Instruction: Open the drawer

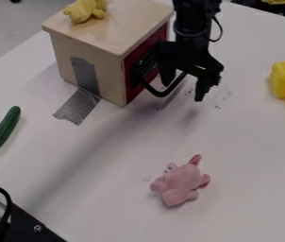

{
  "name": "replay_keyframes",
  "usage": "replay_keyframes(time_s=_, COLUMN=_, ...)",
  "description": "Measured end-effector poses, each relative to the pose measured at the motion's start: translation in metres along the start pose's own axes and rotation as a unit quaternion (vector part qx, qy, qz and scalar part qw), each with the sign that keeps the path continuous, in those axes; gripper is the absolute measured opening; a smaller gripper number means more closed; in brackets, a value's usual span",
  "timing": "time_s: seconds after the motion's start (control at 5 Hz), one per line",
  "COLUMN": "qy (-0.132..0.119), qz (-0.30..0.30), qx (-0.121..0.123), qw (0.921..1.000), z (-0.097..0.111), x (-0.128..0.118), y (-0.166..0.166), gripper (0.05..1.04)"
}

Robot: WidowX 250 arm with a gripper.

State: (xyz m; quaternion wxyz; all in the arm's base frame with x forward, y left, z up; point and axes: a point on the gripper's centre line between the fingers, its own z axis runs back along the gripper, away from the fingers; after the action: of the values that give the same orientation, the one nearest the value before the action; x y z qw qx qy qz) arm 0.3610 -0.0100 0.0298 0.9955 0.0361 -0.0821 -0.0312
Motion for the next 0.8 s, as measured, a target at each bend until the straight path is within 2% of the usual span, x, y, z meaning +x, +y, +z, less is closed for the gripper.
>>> replay_keyframes(time_s=0.2, qy=0.019, qz=-0.009, qx=0.021, qw=0.9996, z=-0.025, x=0.007, y=0.001, gripper=0.970)
replay_keyframes(time_s=0.4, qy=0.021, qz=-0.009, qx=0.024, qw=0.9994, z=-0.029, x=0.012, y=0.000, gripper=0.703)
replay_keyframes(time_s=0.6, qy=0.023, qz=-0.002, qx=0.012, qw=0.9997, z=-0.029, x=0.012, y=-0.006, gripper=0.411)
replay_keyframes(time_s=0.8, qy=0.020, qz=-0.005, qx=0.001, qw=0.9998, z=-0.025, x=0.012, y=-0.019, gripper=0.240)
